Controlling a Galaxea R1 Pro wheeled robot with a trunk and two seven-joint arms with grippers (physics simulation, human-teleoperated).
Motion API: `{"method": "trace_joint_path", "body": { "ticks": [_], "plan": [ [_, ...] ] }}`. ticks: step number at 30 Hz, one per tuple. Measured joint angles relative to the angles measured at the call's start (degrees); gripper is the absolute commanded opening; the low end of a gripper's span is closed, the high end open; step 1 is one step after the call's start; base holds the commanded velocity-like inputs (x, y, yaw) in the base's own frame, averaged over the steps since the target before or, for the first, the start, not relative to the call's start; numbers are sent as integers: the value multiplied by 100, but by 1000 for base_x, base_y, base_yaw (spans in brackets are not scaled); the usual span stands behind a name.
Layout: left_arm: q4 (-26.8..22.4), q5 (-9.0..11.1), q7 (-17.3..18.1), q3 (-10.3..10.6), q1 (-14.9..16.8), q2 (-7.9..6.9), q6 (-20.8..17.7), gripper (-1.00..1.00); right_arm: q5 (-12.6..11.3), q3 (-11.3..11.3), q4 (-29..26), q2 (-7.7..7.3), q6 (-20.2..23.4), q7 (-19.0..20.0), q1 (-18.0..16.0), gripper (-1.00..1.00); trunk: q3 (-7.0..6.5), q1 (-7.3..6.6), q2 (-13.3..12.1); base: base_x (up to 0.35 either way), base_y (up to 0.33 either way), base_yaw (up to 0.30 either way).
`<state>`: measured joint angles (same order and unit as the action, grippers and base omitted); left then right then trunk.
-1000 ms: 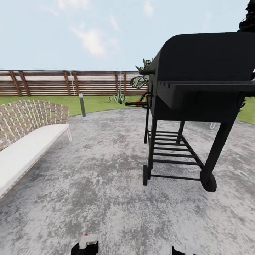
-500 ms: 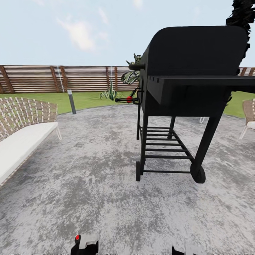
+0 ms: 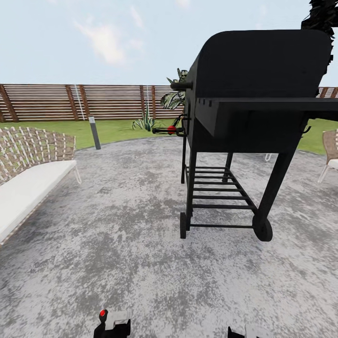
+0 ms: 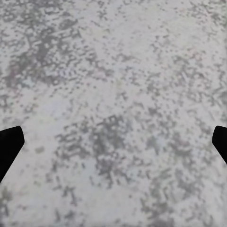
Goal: In the garden, pick up the pesticide atomizer on the floor and spray pesticide onto both trees until each tree trunk is fully covered.
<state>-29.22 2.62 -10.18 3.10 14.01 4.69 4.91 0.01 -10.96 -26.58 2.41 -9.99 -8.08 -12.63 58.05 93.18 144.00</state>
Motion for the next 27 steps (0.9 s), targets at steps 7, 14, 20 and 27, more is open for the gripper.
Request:
{"method": "trace_joint_path", "body": {
  "ticks": [7,14,20,27],
  "plan": [
    [5,1,5,-5,0,0,-5,100,-4,0,1,0,0,0,0,100,0,0,0,0,19,0],
    [6,1,8,-8,1,0,-4,100,-8,0,4,0,-1,2,-1,100,0,0,0,0,242,0],
    [7,1,9,-8,1,0,-2,100,-9,0,3,0,-1,1,0,100,0,0,0,0,268,0],
    [7,1,8,-8,1,0,-1,100,-4,0,3,0,-1,1,0,100,0,0,0,-2,139,0]
  ]
}}
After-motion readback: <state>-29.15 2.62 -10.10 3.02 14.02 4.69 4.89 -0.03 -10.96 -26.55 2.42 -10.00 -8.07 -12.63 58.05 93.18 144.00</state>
